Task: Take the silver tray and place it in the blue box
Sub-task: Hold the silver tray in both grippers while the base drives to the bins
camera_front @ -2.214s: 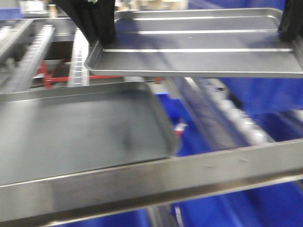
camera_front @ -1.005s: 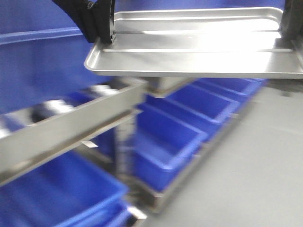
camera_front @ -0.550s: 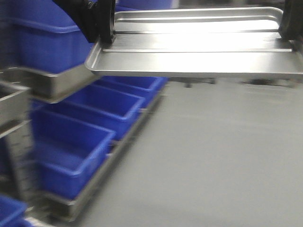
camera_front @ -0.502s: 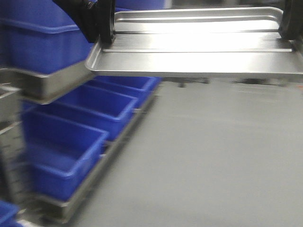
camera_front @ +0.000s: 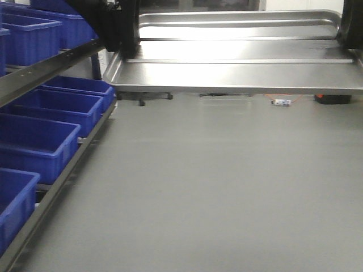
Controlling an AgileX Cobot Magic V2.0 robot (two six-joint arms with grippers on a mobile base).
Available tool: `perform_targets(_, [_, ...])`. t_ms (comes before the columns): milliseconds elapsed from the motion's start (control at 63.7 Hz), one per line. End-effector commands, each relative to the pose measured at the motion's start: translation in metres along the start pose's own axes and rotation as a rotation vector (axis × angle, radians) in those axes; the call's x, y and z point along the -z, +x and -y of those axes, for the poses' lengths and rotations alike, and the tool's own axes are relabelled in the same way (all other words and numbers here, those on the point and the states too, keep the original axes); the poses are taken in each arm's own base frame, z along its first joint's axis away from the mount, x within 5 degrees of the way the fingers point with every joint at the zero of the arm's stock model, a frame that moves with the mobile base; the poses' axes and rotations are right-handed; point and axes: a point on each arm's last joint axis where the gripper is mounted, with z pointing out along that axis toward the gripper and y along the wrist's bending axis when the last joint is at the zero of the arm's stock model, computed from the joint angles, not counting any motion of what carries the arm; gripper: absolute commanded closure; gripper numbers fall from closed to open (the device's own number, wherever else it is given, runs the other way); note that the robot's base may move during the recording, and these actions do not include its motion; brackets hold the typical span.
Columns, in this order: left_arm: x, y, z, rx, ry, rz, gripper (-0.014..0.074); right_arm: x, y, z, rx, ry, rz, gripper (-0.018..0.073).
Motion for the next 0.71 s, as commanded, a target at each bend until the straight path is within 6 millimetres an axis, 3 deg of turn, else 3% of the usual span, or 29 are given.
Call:
perform_targets(0, [0.0235, -0.0084, -0.0044, -0.015, 0.013, 0.092, 0.0703, 0.0177, -0.0104, 0.0035, 0.037, -0.005, 0.105, 0.0503])
perform_targets(691, [0.0235, -0.0083, -0.0043, -0.014, 0.014, 0.092, 0.0701, 0.0177, -0.0104, 0.0035, 0.037, -0.005, 0.105, 0.0503])
